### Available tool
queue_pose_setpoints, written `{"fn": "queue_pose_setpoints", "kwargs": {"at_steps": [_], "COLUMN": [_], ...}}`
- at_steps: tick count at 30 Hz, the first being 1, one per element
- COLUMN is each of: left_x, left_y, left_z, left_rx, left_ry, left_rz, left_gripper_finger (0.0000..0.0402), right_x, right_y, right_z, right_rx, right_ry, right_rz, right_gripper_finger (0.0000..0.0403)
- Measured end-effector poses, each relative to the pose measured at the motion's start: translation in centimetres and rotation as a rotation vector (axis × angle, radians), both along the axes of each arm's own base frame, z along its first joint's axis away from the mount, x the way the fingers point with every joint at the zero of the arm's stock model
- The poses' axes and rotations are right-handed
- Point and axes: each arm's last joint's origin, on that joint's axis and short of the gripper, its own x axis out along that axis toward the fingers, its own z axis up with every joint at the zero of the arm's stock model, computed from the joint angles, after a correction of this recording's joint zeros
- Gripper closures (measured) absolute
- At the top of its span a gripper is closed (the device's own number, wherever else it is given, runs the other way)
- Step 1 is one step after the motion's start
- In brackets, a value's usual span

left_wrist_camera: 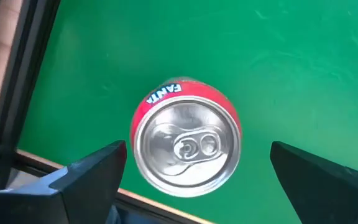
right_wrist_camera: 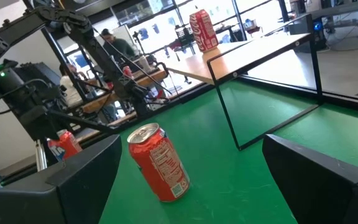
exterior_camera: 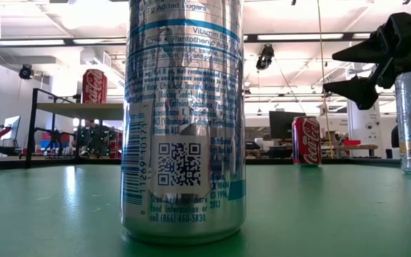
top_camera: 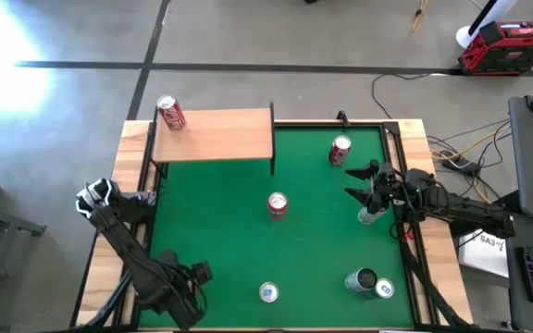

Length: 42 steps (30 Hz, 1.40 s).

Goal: Place canned beverage on shelf
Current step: Put the bottom red soda can on the shelf

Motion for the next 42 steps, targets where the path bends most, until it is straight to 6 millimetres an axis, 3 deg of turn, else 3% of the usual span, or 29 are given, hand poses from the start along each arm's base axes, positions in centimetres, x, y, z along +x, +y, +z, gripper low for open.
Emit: {"fn": "queue_pose_setpoints", "kwargs": {"at_steps": [14,21,29,42], "left_x": [-0.2,-0.1,-0.1,-0.3], "left_y": [-0.4,-0.5,-0.4,-0.3], "left_z": [-0.9,-2.5,-2.7,-2.6], "left_rx": [-0.014,-0.034,-0.038,-0.028], "left_ry": [0.036,0.014,0.013,0.021], "left_rz": [0.104,0.132,0.145,0.147], "left_gripper_finger": [0.0038,0.0071,0.0137,0.0138], "right_x": [0.0,0.0,0.0,0.0], "right_y": [0.0,0.0,0.0,0.0], "right_z": [0.0,0.0,0.0,0.0], "right_rx": [0.000,0.000,0.000,0.000], "right_ry": [0.000,0.000,0.000,0.000], "right_rz": [0.000,0.000,0.000,0.000], "right_gripper_finger": [0.0021,0.0021,0.0021,0.0021]}}
